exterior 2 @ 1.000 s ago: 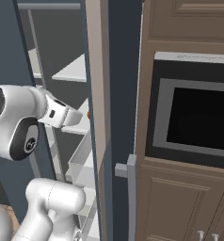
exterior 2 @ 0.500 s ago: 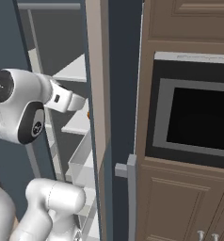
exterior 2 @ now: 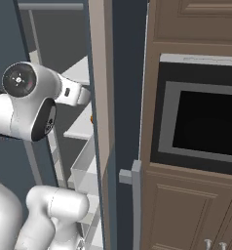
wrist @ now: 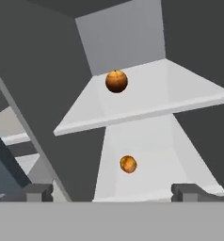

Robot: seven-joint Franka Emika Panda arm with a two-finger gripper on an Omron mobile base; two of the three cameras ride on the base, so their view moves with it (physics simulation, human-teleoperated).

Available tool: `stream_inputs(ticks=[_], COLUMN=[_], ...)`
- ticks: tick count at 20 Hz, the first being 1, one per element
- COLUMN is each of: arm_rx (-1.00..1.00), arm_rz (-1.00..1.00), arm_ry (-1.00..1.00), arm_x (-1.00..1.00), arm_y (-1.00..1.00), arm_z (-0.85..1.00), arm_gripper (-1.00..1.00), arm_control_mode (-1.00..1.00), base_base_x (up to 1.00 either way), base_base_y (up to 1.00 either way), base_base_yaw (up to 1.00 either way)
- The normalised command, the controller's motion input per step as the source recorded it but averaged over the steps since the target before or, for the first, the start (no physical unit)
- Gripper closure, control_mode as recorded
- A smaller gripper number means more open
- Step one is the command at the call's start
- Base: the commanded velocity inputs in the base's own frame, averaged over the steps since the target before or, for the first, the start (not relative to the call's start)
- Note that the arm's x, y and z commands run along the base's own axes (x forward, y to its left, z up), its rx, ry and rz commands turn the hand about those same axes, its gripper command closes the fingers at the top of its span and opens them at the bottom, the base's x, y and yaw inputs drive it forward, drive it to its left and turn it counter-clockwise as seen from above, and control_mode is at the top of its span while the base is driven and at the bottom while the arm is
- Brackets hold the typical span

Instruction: Retrieve the orange and peach from the fridge and place them into the bowl on the dining table.

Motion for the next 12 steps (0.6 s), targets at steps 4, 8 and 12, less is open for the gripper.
stream_inputs(ticks=[4,8,12], arm_rx=[-0.05,-0.07,-0.03], arm_rz=[0.05,-0.01,-0.10], arm_ry=[0.04,0.09,0.11], arm_x=[0.48,0.31,0.33], arm_y=[0.23,0.02,0.00], arm_z=[0.22,0.14,0.00], arm_gripper=[-1.00,-1.00,-1.00], arm_control_mode=[-1.00,-1.00,-1.00], base_base_x=[0.00,0.00,0.00], base_base_y=[0.00,0.00,0.00], base_base_yaw=[0.00,0.00,0.00])
